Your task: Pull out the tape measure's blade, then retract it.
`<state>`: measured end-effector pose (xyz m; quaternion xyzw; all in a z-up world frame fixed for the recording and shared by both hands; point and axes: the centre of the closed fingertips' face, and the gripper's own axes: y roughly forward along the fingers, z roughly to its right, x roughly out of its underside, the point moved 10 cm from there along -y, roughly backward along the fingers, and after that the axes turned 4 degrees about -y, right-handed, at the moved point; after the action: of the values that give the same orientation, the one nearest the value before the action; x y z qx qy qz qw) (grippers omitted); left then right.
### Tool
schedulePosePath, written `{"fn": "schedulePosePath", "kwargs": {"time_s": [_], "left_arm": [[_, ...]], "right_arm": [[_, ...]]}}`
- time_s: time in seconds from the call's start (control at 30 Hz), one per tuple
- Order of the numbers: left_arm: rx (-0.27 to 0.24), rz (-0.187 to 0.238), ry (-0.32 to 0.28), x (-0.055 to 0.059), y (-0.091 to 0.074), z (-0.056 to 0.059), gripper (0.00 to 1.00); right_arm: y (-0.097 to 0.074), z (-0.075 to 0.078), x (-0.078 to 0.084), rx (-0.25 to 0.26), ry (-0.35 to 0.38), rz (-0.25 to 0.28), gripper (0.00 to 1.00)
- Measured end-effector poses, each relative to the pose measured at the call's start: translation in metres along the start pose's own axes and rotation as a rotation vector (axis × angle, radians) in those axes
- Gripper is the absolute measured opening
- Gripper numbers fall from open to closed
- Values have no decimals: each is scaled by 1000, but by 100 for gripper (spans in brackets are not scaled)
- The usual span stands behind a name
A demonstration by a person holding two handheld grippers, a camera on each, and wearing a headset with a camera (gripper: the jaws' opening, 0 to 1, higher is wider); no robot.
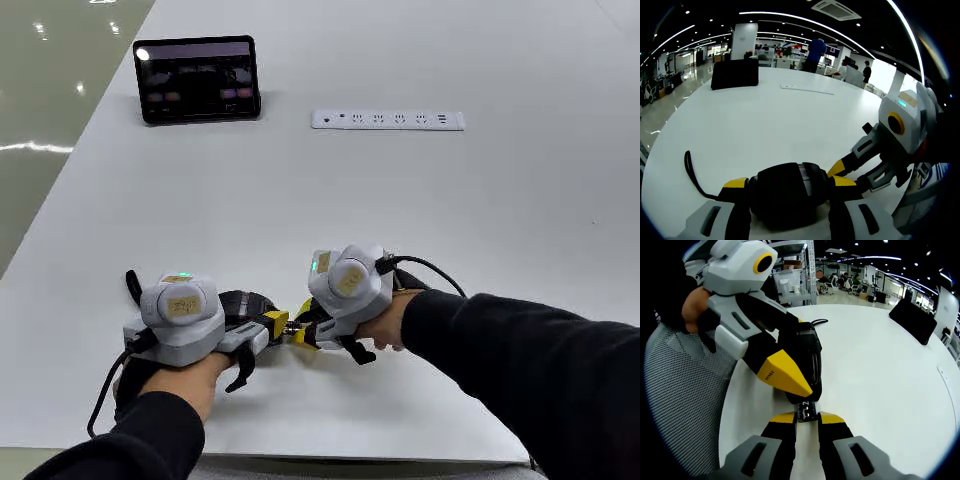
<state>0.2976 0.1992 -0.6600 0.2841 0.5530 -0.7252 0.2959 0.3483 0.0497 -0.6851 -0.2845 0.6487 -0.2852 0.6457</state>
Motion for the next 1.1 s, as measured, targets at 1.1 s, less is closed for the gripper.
{"fn": "schedulePosePath", "kwargs": {"time_s": [1.1], "left_arm": [[6,-2,-13,-1,0,-2,59]], "right_arm": [[10,1,-10,-8,-7,19,10]]}}
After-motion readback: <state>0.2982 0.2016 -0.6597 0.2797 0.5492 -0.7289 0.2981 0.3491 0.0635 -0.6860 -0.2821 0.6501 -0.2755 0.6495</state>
